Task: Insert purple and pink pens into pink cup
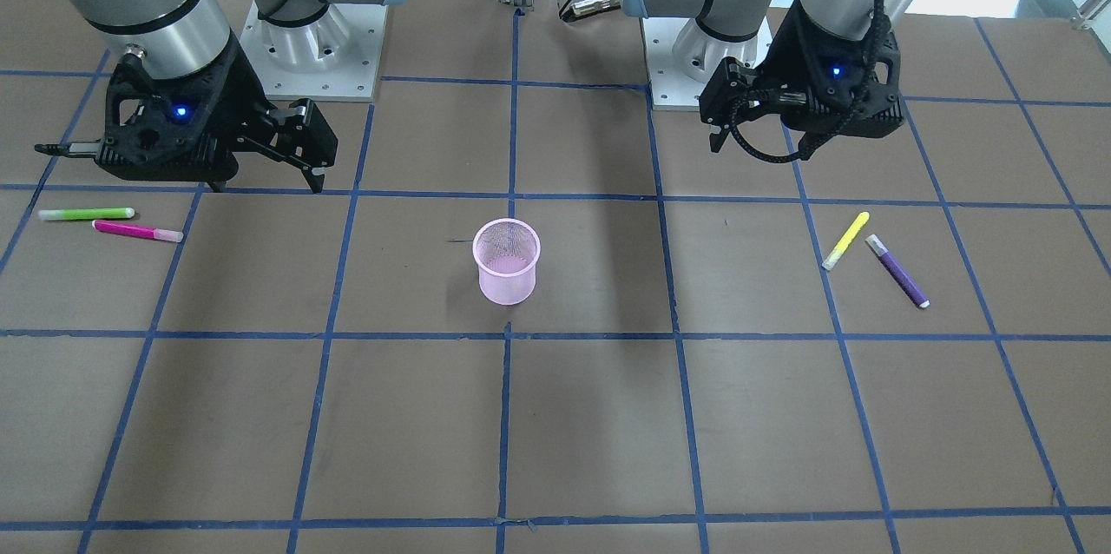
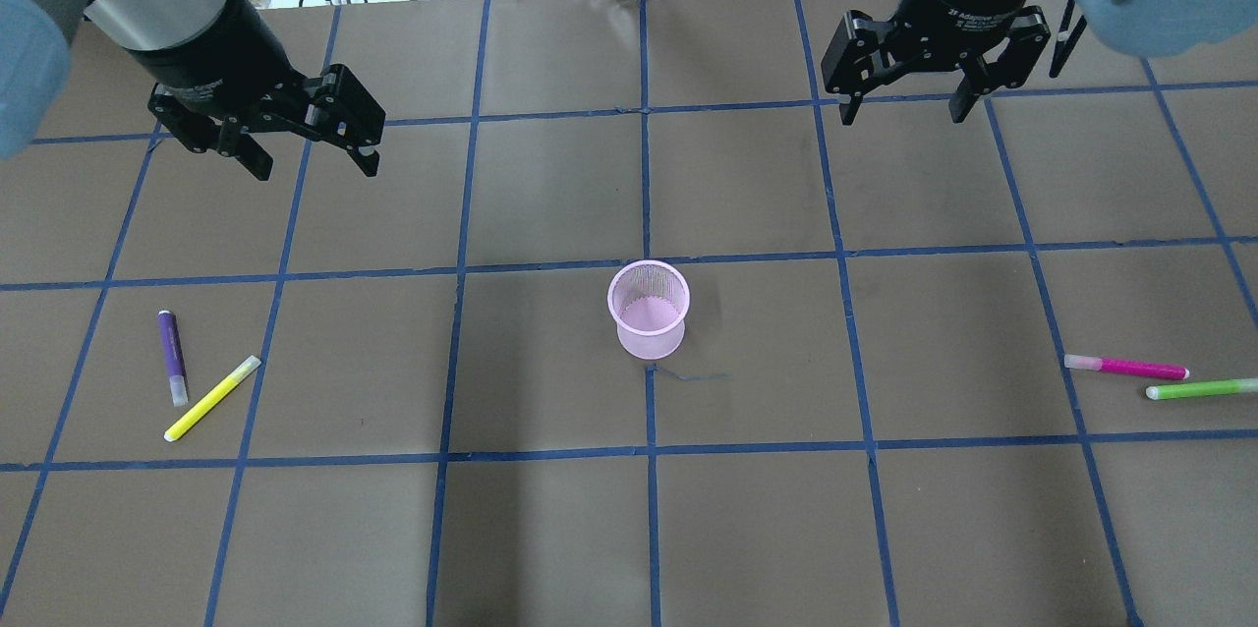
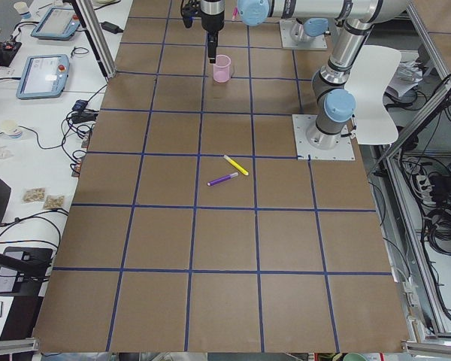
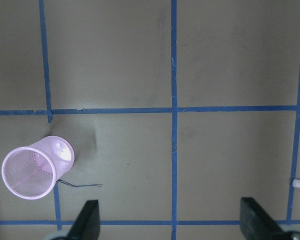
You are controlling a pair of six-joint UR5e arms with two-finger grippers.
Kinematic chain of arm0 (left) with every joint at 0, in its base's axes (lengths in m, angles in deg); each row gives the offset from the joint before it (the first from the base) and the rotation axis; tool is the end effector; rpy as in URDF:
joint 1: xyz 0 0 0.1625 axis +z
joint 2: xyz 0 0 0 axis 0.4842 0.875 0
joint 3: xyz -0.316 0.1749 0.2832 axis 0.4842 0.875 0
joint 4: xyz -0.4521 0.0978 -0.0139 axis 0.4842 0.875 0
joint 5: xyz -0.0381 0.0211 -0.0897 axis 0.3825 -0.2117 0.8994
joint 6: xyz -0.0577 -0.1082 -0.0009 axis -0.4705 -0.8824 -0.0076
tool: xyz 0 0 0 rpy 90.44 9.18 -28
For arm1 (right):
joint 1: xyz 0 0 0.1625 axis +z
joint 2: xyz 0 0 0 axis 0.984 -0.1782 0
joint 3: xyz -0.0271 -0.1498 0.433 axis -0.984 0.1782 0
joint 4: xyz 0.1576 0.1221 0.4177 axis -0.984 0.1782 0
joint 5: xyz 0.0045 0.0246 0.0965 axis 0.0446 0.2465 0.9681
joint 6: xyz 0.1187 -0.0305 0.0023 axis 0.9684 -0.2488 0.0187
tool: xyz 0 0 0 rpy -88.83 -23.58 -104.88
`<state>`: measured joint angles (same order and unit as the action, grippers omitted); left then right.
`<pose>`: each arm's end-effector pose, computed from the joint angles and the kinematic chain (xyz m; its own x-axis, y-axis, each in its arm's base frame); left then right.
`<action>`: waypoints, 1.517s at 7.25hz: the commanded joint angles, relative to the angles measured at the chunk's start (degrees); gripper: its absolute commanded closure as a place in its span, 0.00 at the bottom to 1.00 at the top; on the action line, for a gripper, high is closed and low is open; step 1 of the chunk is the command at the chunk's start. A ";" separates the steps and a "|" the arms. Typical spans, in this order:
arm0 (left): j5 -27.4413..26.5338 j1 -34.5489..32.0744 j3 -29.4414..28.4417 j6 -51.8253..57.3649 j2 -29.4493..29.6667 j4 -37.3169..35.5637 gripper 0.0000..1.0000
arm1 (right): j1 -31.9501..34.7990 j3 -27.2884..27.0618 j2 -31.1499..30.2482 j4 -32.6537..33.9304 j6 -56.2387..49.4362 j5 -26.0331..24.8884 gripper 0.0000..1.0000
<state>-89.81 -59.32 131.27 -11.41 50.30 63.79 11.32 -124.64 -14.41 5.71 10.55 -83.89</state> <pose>-0.1199 -0.5311 0.4983 -0.9978 0.0624 0.0226 0.0629 0.9978 0.0204 0.1480 -0.5799 0.4919 -0.9995 0.0067 -0.0319 0.0066 1.0000 0.0011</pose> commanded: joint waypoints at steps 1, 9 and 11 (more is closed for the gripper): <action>-1.44 0.03 1.51 0.12 -1.02 0.07 0.00 | 0.00 0.04 -0.04 0.03 -0.20 0.10 0.00; -1.18 5.37 1.78 3.52 -0.33 -0.90 0.00 | -4.37 1.01 -0.21 0.56 -48.42 -0.33 0.00; -1.10 12.83 1.78 3.90 1.07 -1.07 0.00 | -14.62 0.22 -0.22 -0.23 -71.81 -1.22 0.00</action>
<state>-90.93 -51.16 133.03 -7.97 50.50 62.79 2.72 -124.09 -14.61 5.90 -46.66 -84.80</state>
